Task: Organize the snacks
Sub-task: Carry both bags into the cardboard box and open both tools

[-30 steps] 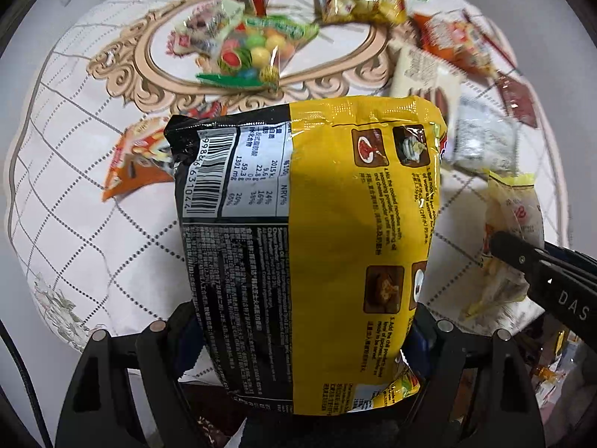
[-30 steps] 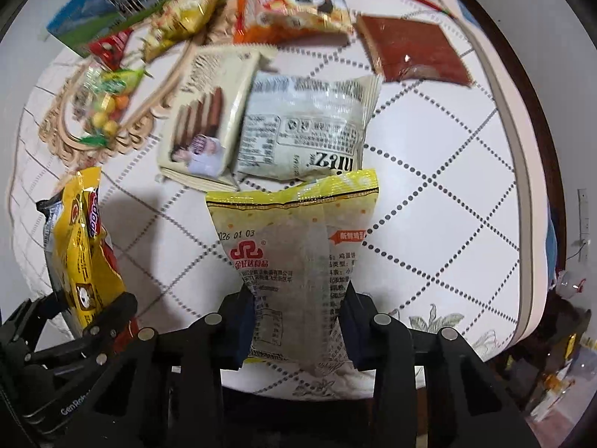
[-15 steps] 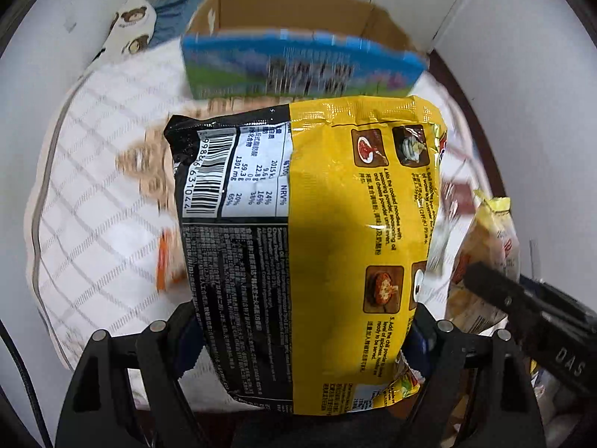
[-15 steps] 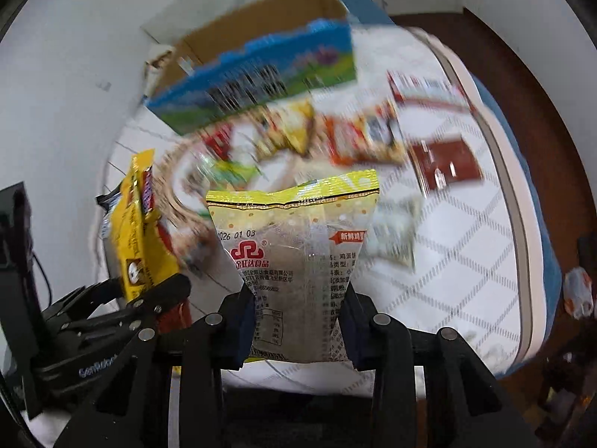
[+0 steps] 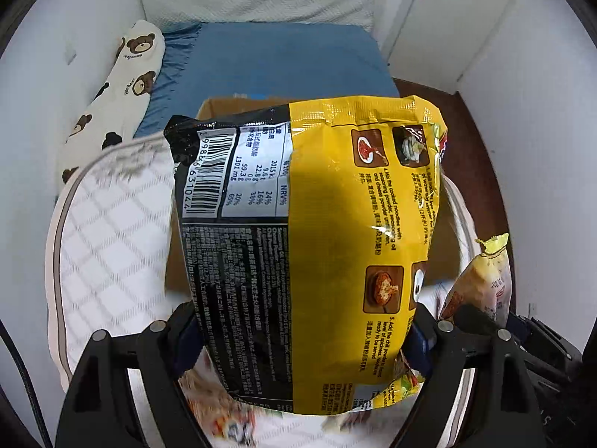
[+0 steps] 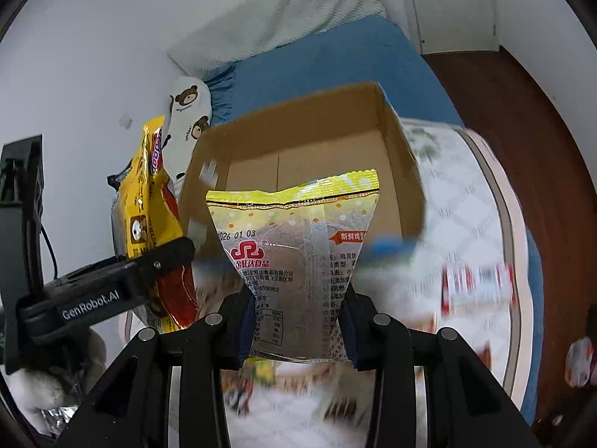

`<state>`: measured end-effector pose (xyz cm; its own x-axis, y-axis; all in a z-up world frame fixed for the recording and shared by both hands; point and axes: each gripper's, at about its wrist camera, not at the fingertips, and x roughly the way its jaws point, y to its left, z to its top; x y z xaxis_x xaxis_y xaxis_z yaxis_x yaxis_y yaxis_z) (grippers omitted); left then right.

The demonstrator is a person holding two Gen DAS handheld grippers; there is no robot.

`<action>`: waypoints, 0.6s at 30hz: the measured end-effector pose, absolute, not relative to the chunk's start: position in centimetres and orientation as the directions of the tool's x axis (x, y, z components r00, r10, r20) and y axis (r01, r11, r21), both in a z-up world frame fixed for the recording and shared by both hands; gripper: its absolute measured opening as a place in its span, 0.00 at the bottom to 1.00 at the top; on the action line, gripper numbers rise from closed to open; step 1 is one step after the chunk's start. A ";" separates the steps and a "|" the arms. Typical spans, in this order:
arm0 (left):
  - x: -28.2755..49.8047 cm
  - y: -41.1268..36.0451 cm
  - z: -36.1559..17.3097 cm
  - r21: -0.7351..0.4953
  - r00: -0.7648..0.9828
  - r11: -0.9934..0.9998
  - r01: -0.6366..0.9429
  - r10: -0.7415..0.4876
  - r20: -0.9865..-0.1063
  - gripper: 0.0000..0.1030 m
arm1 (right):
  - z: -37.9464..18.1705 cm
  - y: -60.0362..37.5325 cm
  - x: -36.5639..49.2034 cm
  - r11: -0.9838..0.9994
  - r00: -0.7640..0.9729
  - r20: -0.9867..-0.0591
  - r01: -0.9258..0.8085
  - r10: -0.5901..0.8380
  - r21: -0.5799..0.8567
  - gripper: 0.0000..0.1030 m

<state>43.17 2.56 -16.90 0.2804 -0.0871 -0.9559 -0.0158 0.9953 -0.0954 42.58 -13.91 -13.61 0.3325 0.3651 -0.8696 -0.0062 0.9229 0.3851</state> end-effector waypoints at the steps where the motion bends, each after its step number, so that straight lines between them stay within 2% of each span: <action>1: 44.3 2.8 -17.4 -0.094 0.270 0.995 -0.024 -0.084 -0.959 0.82 | -14.1 -13.7 43.9 0.924 0.325 -0.872 -0.009 0.365 0.383 0.40; 8: 53.1 5.0 -23.7 -0.093 0.147 0.994 -0.063 -0.083 -0.986 0.82 | -20.2 -11.6 54.8 0.931 0.237 -0.904 -0.016 0.357 0.363 0.40; 16: 57.6 6.1 -28.9 -0.091 0.050 0.994 -0.063 -0.088 -0.995 0.83 | -25.0 -9.6 60.5 0.943 0.188 -0.925 -0.046 0.332 0.329 0.40; 18: 58.1 6.3 -29.6 -0.096 0.046 0.993 -0.063 -0.093 -0.995 0.83 | -25.9 -9.1 61.5 0.944 0.174 -0.928 -0.053 0.330 0.326 0.43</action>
